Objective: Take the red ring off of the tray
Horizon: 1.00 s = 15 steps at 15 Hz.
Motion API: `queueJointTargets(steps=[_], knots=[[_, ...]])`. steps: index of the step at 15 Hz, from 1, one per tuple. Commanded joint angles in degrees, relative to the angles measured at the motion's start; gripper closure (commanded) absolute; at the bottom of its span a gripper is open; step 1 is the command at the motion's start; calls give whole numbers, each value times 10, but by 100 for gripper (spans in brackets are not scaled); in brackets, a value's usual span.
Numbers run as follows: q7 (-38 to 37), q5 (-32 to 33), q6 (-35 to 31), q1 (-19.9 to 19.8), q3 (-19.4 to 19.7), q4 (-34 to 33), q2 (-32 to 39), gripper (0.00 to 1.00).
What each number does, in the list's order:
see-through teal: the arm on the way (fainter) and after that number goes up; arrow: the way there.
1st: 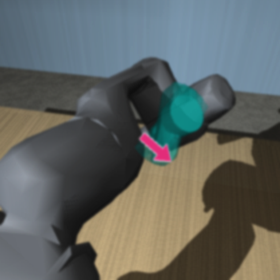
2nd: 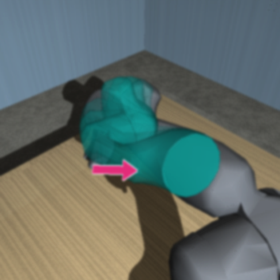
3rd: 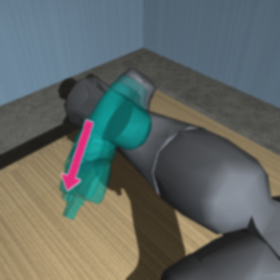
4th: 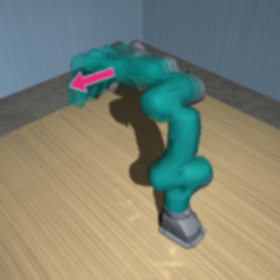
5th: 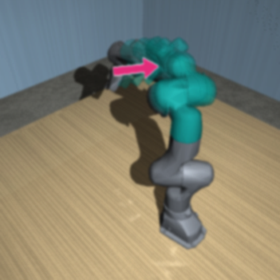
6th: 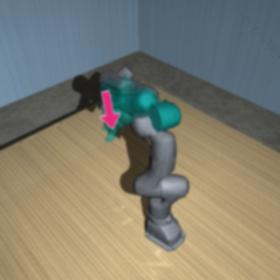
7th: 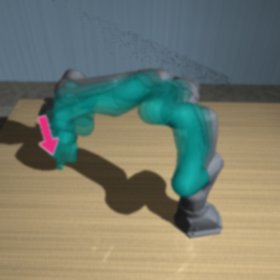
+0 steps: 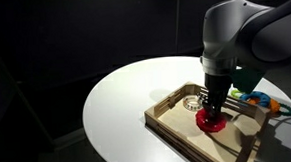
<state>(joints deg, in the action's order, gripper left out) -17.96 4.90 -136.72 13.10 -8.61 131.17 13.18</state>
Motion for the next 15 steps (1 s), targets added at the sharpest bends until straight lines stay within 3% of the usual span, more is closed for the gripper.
queueJointTargets(steps=[1, 8, 15], knots=[[-1, -8, 20, 1, 0, -15, -13, 90], [-2, -7, 78, -10, 8, -47, -49, 90], [-38, 9, 168, -44, 42, -74, -72, 90]])
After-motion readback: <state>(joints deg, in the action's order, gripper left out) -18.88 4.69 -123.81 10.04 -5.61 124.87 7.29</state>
